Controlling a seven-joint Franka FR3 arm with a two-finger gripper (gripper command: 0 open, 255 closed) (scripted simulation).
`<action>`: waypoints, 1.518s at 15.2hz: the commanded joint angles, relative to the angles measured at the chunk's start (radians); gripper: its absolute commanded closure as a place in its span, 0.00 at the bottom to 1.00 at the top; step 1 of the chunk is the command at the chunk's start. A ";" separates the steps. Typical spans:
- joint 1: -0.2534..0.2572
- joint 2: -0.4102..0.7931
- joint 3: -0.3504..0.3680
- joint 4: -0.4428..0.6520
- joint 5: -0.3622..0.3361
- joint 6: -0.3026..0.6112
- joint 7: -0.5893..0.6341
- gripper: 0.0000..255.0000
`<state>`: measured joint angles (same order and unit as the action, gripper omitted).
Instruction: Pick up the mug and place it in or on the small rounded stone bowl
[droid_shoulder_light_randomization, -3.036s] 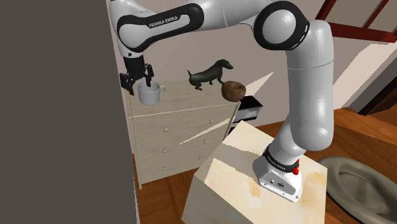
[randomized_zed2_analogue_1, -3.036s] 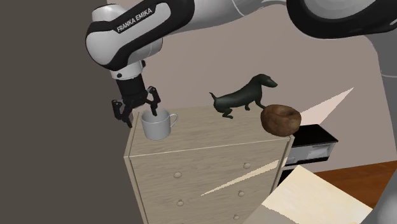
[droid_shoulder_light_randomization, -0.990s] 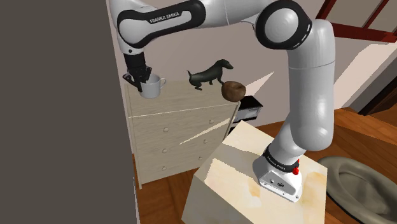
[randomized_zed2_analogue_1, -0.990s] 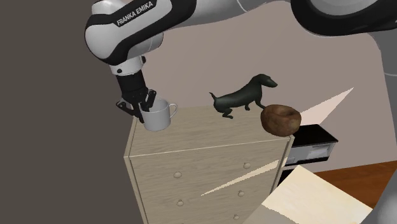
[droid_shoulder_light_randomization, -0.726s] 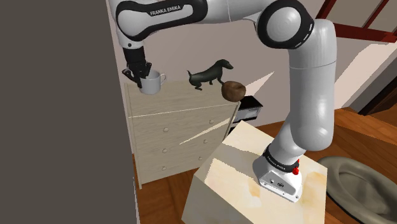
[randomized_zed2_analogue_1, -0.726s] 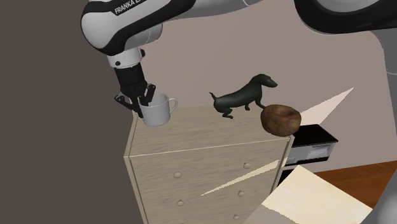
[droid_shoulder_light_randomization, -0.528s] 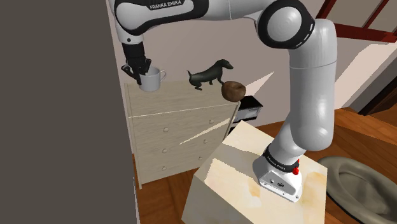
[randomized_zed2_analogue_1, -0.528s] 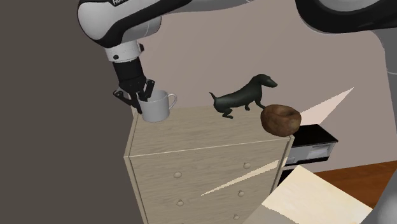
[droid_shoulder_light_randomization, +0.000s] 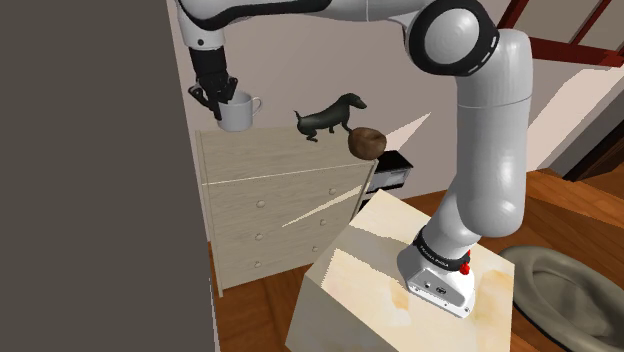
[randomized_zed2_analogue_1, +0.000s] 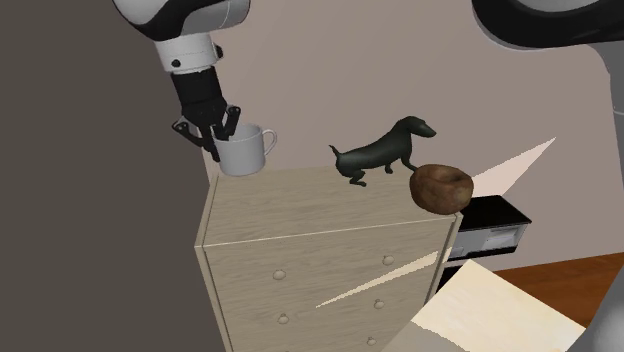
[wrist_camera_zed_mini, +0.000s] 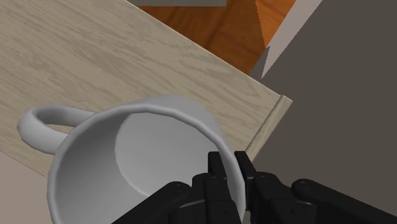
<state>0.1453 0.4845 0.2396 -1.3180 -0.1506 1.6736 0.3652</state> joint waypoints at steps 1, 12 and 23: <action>0.002 0.002 0.000 0.032 0.000 -0.030 -0.002 1.00; -0.043 -0.127 -0.002 -0.057 0.025 -0.064 -0.047 1.00; -0.178 -0.514 -0.071 -0.557 0.090 0.069 -0.240 1.00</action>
<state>-0.0227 0.0061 0.1774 -1.8342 -0.0646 1.7358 0.1454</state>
